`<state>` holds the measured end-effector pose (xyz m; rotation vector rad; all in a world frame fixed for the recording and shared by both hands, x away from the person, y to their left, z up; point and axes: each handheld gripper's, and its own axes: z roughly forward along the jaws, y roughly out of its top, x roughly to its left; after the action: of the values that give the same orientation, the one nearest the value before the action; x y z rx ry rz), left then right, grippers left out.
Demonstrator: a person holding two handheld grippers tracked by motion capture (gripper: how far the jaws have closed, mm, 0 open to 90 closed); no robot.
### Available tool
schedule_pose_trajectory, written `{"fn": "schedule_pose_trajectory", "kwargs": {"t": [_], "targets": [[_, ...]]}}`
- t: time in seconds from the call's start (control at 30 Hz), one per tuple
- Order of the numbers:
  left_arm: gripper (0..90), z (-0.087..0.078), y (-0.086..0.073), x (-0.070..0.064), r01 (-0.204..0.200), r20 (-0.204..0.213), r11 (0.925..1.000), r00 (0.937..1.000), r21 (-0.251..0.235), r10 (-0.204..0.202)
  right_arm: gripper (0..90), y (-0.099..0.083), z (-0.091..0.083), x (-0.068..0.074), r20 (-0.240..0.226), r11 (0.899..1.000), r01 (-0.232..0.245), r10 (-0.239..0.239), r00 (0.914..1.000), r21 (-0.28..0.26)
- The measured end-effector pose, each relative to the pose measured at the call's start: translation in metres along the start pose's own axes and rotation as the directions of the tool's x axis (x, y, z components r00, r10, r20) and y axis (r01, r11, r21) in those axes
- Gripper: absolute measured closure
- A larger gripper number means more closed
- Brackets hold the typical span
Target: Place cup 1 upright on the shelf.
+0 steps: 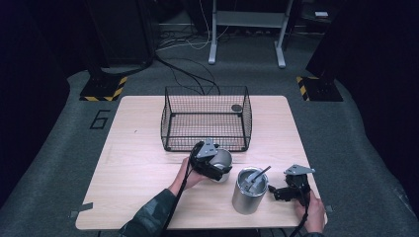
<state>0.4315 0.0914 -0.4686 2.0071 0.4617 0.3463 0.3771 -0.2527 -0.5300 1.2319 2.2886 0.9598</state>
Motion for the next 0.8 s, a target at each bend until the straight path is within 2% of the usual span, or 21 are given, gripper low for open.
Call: {"fn": "schedule_pose_trajectory", "kwargs": {"t": [0.27, 0.6, 0.8], "targets": [[6.4, -0.0008, 0.0038, 0.0005, -0.014, 0.007, 0.9992, 0.9999, 0.038, 0.014, 0.0, 0.0, 0.0, 0.0, 0.0, 1.0, 0.0, 0.0, 1.0, 0.0], [6.4, -0.0014, 0.003, 0.0019, -0.022, 0.016, 0.9993, 0.9996, 0.029, 0.021, 0.0, 0.0, 0.0, -0.0001, 0.0, 1.0, 0.0, 0.0, 1.0, 0.0], [6.5, -0.004, 0.0019, 0.0038, -0.004, 0.018, 0.9996, 0.9998, 0.027, 0.004, 0.0, 0.0001, 0.0, -0.0001, 0.0, 1.0, 0.0, 0.0, 1.0, 0.0]]}}
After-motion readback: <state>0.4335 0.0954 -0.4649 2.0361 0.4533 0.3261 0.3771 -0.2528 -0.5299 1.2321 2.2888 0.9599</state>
